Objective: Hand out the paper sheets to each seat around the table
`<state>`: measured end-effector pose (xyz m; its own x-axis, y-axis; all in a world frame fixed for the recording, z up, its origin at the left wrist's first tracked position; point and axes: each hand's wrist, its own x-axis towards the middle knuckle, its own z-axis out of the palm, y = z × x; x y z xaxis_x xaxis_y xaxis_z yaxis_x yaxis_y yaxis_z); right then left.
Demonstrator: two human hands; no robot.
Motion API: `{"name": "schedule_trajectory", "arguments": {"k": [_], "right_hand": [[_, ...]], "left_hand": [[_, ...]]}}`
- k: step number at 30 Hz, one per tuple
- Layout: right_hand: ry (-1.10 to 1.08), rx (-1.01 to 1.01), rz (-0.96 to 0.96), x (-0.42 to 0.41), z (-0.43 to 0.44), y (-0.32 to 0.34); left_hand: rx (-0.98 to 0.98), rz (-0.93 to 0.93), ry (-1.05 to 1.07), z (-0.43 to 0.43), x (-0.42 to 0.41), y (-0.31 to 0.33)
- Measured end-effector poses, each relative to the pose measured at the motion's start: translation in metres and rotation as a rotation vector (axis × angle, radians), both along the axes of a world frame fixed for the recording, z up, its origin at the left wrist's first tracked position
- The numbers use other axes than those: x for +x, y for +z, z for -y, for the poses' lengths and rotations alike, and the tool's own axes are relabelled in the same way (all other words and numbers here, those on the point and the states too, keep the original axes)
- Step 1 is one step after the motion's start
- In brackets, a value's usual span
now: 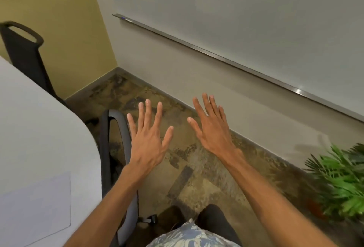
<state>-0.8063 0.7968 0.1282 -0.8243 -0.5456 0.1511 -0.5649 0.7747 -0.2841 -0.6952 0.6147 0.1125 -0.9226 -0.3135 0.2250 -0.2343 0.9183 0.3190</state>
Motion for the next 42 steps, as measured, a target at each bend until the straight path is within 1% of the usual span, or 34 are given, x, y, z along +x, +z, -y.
{"name": "schedule_trajectory", "arguments": {"k": [5,8,13,18,20,24,26,28,29,31,34,37,42], "right_hand": [[0.092,-0.031,0.029,-0.075,0.046,-0.007],[0.166,-0.065,0.014,-0.119,0.074,-0.013],[0.311,-0.063,0.030,-0.190,0.124,-0.018],[0.481,-0.053,0.079,-0.236,0.171,-0.016],[0.521,-0.044,0.076,-0.244,0.185,-0.015],[0.646,-0.047,0.066,-0.267,0.239,-0.016],[0.684,-0.048,0.057,-0.272,0.259,-0.018],[0.752,-0.048,0.073,-0.280,0.301,-0.026],[0.756,-0.049,0.049,-0.281,0.304,-0.026],[0.827,-0.040,0.078,-0.287,0.353,-0.033],[0.896,-0.047,0.072,-0.292,0.403,-0.033],[0.954,-0.008,0.049,-0.298,0.459,-0.029],[1.039,0.042,0.037,-0.293,0.543,-0.014]], "left_hand": [[-0.034,0.042,0.103,0.030,-0.051,-0.006],[-0.069,0.053,0.154,0.048,-0.080,-0.013],[-0.067,0.094,0.292,0.080,-0.136,-0.016],[-0.067,0.101,0.466,0.111,-0.172,-0.012],[-0.093,0.114,0.510,0.119,-0.175,-0.011],[-0.135,0.189,0.660,0.149,-0.182,-0.011],[-0.130,0.198,0.720,0.160,-0.183,-0.012],[-0.104,0.212,0.802,0.185,-0.185,-0.014],[-0.106,0.198,0.806,0.187,-0.185,-0.014],[-0.082,0.202,0.870,0.219,-0.186,-0.020],[-0.084,0.189,0.912,0.257,-0.187,-0.025],[-0.078,0.174,0.971,0.304,-0.188,-0.029],[-0.117,0.169,1.079,0.372,-0.184,-0.026]]}}
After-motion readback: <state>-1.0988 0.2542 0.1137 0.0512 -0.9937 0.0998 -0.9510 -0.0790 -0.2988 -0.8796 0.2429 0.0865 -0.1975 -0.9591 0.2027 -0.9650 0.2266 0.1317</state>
